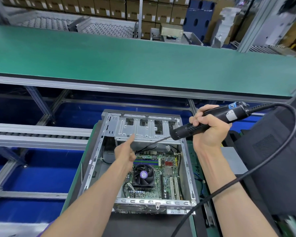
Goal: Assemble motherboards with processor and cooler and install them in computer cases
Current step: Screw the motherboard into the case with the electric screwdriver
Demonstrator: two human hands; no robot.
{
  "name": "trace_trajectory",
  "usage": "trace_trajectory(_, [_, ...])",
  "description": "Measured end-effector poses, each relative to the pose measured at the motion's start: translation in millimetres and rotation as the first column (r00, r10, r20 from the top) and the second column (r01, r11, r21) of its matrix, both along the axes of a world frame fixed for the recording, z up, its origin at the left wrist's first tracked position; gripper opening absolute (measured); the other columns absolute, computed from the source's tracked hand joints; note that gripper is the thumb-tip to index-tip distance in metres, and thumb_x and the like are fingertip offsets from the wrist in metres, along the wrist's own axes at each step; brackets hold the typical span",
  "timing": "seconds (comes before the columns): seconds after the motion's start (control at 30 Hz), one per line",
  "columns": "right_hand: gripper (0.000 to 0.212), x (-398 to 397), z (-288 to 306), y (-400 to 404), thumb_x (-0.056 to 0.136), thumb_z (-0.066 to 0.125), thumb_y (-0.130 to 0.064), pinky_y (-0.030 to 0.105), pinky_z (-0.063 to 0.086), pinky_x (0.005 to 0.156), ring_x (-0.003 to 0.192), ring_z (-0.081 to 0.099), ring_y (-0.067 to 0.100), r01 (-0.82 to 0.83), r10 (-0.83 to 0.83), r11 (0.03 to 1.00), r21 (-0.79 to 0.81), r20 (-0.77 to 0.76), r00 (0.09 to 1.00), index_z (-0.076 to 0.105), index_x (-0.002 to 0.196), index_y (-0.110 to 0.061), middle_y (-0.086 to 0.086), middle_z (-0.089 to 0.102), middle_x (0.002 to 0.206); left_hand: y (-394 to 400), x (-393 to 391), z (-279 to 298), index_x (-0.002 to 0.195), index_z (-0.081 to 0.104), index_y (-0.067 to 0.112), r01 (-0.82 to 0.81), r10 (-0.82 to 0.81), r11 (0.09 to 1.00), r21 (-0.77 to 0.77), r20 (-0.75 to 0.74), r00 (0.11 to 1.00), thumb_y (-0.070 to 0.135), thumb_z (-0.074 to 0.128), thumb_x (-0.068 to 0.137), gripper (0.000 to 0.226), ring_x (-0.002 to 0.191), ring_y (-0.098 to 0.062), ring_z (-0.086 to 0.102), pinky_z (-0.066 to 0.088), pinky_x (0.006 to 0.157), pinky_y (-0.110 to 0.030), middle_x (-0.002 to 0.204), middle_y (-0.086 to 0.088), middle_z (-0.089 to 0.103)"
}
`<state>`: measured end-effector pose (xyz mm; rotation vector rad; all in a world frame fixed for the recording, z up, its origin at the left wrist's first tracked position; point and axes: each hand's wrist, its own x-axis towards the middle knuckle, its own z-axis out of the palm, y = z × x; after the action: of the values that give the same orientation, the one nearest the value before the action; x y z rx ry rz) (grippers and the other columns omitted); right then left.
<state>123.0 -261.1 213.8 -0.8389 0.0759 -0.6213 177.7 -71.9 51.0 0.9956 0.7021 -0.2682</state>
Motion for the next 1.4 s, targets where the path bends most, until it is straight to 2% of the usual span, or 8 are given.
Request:
trace_trajectory(0.13, [0.028,-1.9,-2.0,-6.8,0.057,0.046,0.01,0.029,0.038,0.054,0.047,0.039,0.022,-0.016,0.015,0.995,-0.094,-0.013,1.0,0.063,0.065,-0.011,0.01,0.049,0.061,-17.1,18.3,2.0,0.084,0.062,0.0,0.018,-0.018,0.998,0.056,-0.014,1.0,0.012,0.082,0.083,0.023,0.035,-0.009,0.02,0.045,0.106,-0.043,0.042,0.005,0.03])
trace_trajectory(0.2, [0.025,-2.3,-1.8,-10.3,0.056,0.046,0.01,0.029,0.038,0.054,0.046,0.038,0.021,-0.016,0.015,0.993,-0.12,-0.009,1.0,0.061,0.065,-0.007,0.01,0.049,0.059,-18.8,24.6,2.3,0.095,0.063,-0.011,0.011,-0.01,1.0,0.016,-0.014,1.0,0.001,0.079,0.082,0.023,0.035,-0.008,0.021,0.056,0.059,-0.019,0.057,0.0,0.054])
trace_trajectory(0.27, [0.021,-2.4,-1.2,-13.7,0.056,0.046,0.011,0.029,0.038,0.054,0.046,0.038,0.021,-0.009,0.008,0.991,-0.137,-0.006,1.0,0.059,0.066,-0.003,0.01,0.049,0.059,-18.1,27.0,4.0,0.097,0.061,-0.012,0.006,-0.006,1.0,-0.015,-0.029,1.0,-0.006,0.076,0.082,0.022,0.036,-0.007,0.022,0.027,0.035,-0.017,0.084,-0.008,0.065])
trace_trajectory(0.7, [0.021,0.8,-5.0,-20.7,0.053,0.046,0.01,0.029,0.038,0.055,0.044,0.039,0.022,-0.015,0.012,0.982,-0.19,-0.021,1.0,0.058,0.065,-0.003,0.01,0.048,0.058,-16.8,61.0,-4.1,0.101,0.06,-0.006,0.267,-0.267,0.964,0.007,-0.033,0.963,-0.009,0.068,0.085,0.018,0.033,-0.005,0.017,0.015,0.03,-0.017,0.04,0.007,0.049])
trace_trajectory(1.03, [0.024,-3.8,-7.3,-16.8,0.052,0.048,0.011,0.032,0.038,0.055,0.043,0.039,0.022,-0.055,0.045,0.971,-0.232,-0.046,0.998,0.061,0.065,-0.004,0.013,0.049,0.057,-38.2,95.7,3.8,0.111,0.061,-0.003,0.66,-0.655,0.747,0.077,-0.085,0.751,0.001,0.077,0.066,0.048,0.039,-0.005,0.023,0.017,0.033,-0.015,0.065,-0.001,0.061])
trace_trajectory(1.17, [0.024,-4.6,-9.2,-17.1,0.052,0.048,0.011,0.031,0.038,0.055,0.043,0.04,0.022,-0.063,0.058,0.966,-0.251,-0.028,0.998,0.061,0.065,-0.005,0.012,0.049,0.055,-59.3,76.6,-10.9,0.093,0.067,-0.005,0.495,-0.508,0.846,0.199,0.019,0.861,0.011,0.084,0.072,0.031,0.038,-0.008,0.024,0.03,0.04,-0.02,0.073,-0.007,0.064])
trace_trajectory(1.27, [0.024,-4.6,-11.9,-15.4,0.052,0.047,0.011,0.031,0.037,0.056,0.044,0.04,0.023,-0.063,0.059,0.965,-0.256,-0.024,0.998,0.06,0.066,-0.003,0.012,0.05,0.054,-83.9,44.3,-22.3,0.08,0.062,0.004,0.383,-0.423,0.879,0.285,0.091,0.902,0.036,0.089,0.071,0.042,0.038,-0.01,0.028,0.051,0.085,-0.031,0.052,0.003,0.043])
trace_trajectory(1.4, [0.023,-7.1,-14.1,-16.0,0.051,0.047,0.011,0.031,0.038,0.055,0.044,0.041,0.024,-0.06,0.054,0.954,-0.294,-0.027,0.998,0.06,0.067,0.0,0.013,0.051,0.055,-96.5,46.2,-23.6,0.083,0.057,0.004,0.338,-0.377,0.892,0.301,0.082,0.923,0.034,0.093,0.066,0.049,0.036,-0.007,0.03,0.041,0.051,-0.026,0.044,0.01,0.044])
